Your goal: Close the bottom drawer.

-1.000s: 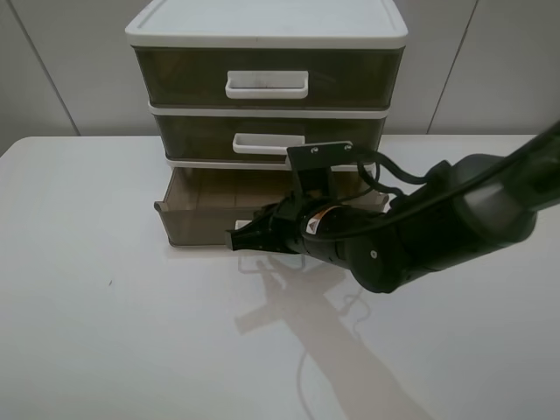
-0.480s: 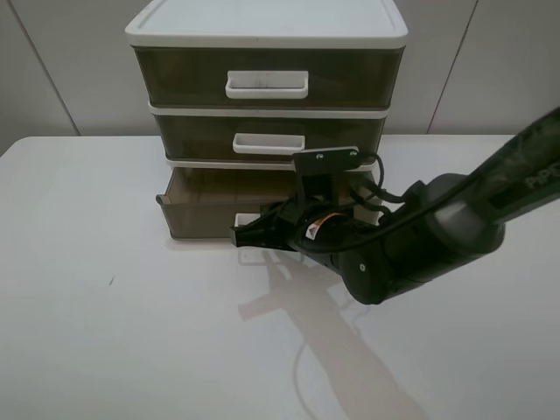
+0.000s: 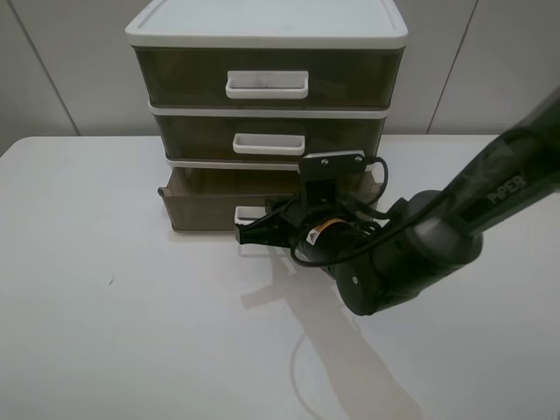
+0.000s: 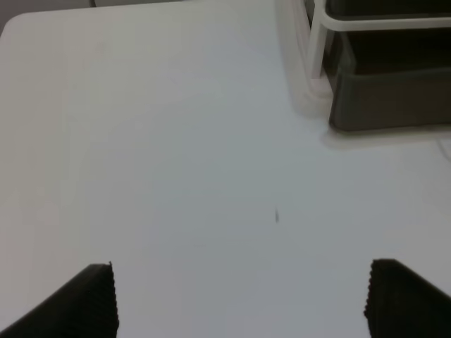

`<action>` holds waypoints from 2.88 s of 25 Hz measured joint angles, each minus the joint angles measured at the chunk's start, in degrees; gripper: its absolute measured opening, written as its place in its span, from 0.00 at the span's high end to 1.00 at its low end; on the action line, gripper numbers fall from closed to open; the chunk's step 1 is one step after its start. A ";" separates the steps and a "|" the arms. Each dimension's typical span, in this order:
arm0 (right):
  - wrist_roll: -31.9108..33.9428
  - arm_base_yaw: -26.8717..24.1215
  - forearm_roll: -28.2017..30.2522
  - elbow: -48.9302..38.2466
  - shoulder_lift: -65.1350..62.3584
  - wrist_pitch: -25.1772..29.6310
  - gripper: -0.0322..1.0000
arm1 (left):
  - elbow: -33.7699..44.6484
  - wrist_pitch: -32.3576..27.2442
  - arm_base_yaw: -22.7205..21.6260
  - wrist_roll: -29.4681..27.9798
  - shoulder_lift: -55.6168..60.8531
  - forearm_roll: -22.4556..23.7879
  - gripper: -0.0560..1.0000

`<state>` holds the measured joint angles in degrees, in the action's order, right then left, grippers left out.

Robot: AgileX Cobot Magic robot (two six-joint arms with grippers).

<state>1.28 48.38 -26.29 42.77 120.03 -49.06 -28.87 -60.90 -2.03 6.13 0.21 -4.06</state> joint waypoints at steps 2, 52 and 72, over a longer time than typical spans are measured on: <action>-0.02 0.00 -0.57 0.06 0.88 -1.58 0.91 | 0.00 0.00 0.00 0.00 0.00 0.00 0.27; -7.48 -1.77 -6.75 -19.71 -34.57 17.35 0.31 | 0.00 0.00 0.00 0.00 0.00 0.00 0.27; -6.46 -47.56 12.91 -11.77 -96.27 87.18 0.17 | 0.00 0.00 0.00 0.00 0.00 0.00 0.27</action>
<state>-5.18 0.81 -13.38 31.00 23.76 38.12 -28.87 -60.90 -2.03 6.13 0.21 -4.06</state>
